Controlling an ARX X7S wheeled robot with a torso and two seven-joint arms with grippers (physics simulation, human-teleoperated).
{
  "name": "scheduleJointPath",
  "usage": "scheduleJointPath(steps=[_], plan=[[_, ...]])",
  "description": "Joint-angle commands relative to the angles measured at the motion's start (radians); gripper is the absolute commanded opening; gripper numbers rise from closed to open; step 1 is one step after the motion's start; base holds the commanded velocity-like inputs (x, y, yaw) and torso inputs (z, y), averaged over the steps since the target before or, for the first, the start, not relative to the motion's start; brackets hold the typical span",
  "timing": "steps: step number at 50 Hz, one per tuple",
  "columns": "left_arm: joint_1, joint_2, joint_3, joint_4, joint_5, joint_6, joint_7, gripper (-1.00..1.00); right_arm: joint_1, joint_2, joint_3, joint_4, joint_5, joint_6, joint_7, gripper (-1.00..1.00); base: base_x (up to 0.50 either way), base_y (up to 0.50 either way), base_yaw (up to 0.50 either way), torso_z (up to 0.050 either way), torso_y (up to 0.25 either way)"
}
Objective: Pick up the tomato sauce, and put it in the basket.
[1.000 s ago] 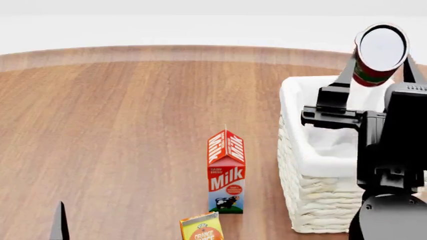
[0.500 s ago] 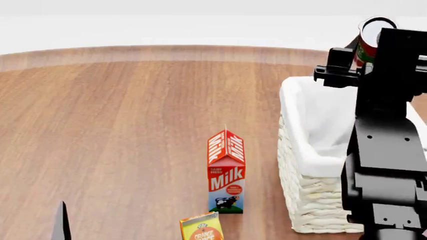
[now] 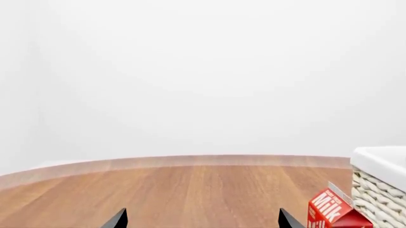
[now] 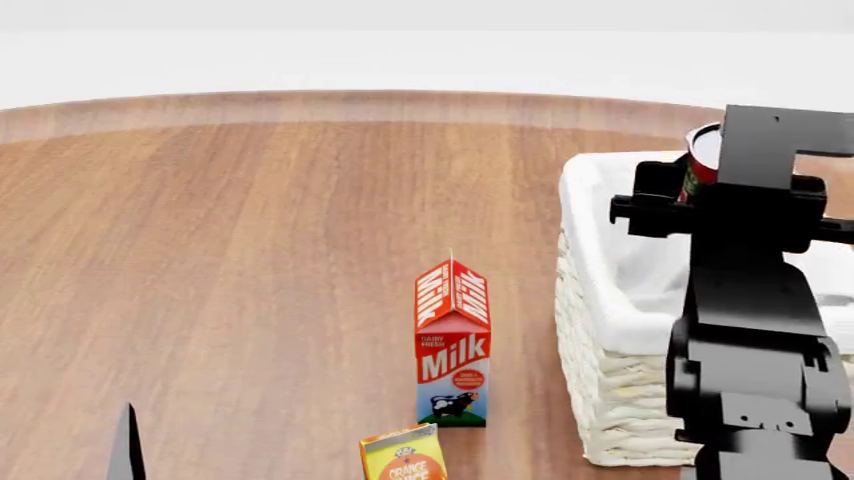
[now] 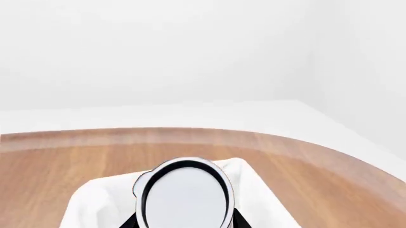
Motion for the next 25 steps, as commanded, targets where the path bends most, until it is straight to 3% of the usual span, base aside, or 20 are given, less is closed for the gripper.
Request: scheduleJointPath(steps=[1,25], plan=[[-0.002,-0.002,0.004,-0.005,-0.004,0.002,-0.002,1.0,-0.006,-0.006,0.035,0.019,-0.058,0.031,0.0,-1.0,0.0,0.0,0.0,0.0,0.0],[-0.004,-0.006,0.013,-0.018,-0.012,0.007,-0.006,1.0,-0.053,-0.013,0.077,0.019,-0.063,0.043,-0.011,-1.0,0.0,0.0,0.0,0.0,0.0]])
